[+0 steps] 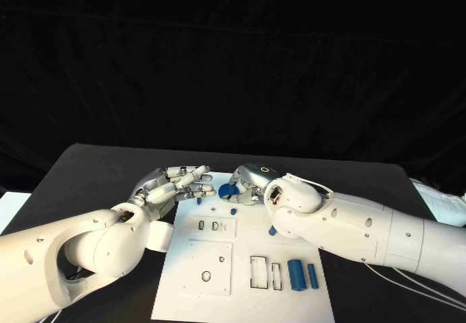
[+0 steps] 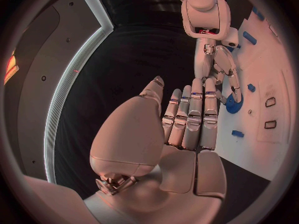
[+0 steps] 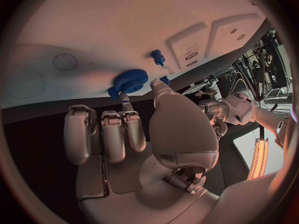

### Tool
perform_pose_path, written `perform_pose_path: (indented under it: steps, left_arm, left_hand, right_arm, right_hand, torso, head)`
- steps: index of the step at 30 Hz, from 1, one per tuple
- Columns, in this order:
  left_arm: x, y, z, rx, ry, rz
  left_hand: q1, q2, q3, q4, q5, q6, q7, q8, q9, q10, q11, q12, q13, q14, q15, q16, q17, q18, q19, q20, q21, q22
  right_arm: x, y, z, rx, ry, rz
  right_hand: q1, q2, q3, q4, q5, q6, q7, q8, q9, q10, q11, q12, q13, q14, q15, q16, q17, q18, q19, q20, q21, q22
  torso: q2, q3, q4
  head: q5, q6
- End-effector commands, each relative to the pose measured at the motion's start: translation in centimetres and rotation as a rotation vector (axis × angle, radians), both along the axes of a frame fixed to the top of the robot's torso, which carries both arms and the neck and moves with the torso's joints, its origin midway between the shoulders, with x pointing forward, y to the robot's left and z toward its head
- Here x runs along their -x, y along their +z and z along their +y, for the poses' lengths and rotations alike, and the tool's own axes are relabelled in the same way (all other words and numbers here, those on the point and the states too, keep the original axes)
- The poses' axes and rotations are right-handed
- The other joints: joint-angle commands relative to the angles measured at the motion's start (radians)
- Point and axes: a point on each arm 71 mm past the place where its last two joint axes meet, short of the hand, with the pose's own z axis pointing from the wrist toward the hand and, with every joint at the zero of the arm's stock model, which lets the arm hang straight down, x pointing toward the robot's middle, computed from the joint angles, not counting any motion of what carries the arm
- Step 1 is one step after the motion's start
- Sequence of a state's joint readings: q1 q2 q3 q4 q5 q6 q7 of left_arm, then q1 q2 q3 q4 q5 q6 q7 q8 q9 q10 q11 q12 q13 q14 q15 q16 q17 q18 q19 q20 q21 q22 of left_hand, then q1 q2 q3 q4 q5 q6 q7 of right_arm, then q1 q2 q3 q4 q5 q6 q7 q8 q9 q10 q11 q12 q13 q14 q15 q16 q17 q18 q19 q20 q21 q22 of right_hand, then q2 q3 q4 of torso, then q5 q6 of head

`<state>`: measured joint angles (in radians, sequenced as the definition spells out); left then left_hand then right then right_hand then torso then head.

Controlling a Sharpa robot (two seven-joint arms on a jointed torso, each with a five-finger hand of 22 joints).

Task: Assemble the parts on the task board

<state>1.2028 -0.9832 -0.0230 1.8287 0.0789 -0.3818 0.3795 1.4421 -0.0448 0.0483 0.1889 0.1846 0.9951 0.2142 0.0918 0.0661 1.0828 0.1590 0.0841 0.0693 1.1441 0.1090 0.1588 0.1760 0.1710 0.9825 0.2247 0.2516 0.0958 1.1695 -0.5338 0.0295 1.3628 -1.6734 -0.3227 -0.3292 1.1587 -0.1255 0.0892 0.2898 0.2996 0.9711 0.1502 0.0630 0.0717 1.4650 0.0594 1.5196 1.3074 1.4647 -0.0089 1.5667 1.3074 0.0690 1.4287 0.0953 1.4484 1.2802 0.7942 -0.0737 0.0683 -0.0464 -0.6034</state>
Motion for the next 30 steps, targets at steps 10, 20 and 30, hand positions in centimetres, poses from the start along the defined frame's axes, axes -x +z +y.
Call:
perform_pose_path:
  steps: [10,20,30]
  left_arm:
    - [0.0,0.1,-0.2,0.009,-0.020,0.000]
    - [0.0,0.1,-0.2,0.009,-0.020,0.000]
    - [-0.1,0.0,0.1,0.007,-0.013,0.000]
  left_hand:
    - [0.000,0.010,0.002,-0.005,-0.004,0.005,0.005,-0.004,-0.001,0.002,0.003,-0.006,0.000,0.005,0.002,-0.002,0.001,0.013,0.007,-0.003,-0.007,-0.001]
    - [0.000,0.010,0.002,-0.005,-0.004,0.005,0.005,-0.004,-0.001,0.002,0.003,-0.006,0.000,0.005,0.002,-0.002,0.001,0.013,0.007,-0.003,-0.007,-0.001]
    - [0.000,0.010,0.002,-0.005,-0.004,0.005,0.005,-0.004,-0.001,0.002,0.003,-0.006,0.000,0.005,0.002,-0.002,0.001,0.012,0.007,-0.003,-0.007,-0.001]
  right_arm:
    - [-0.2,-0.6,-0.6,0.009,-0.018,0.076]
    - [0.8,0.3,-2.1,-0.104,-0.014,-0.029]
    - [1.4,1.6,-8.0,-0.360,0.040,0.027]
  right_hand:
    - [-0.032,0.050,-0.034,-0.001,0.059,0.032,-0.008,0.008,0.005,0.086,-0.001,0.007,0.234,0.106,-0.003,0.004,0.263,-0.011,0.002,-0.001,0.004,0.008]
    - [0.017,0.046,-0.050,-0.021,0.066,0.025,-0.006,0.001,0.002,0.087,0.000,0.009,0.235,0.106,-0.003,0.004,0.263,-0.011,0.003,-0.002,0.005,0.011]
    - [0.119,0.055,-0.049,-0.073,0.060,0.015,-0.001,0.003,0.000,0.079,0.003,-0.008,0.225,0.106,0.000,0.004,0.263,-0.009,-0.004,0.001,-0.001,-0.001]
  torso:
    - [0.000,0.0002,-0.0004]
    - [0.000,0.0025,-0.0003]
    - [-0.005,0.0015,-0.0044]
  head:
    - [-0.002,0.000]
    - [-0.003,0.001]
    - [-0.004,0.003]
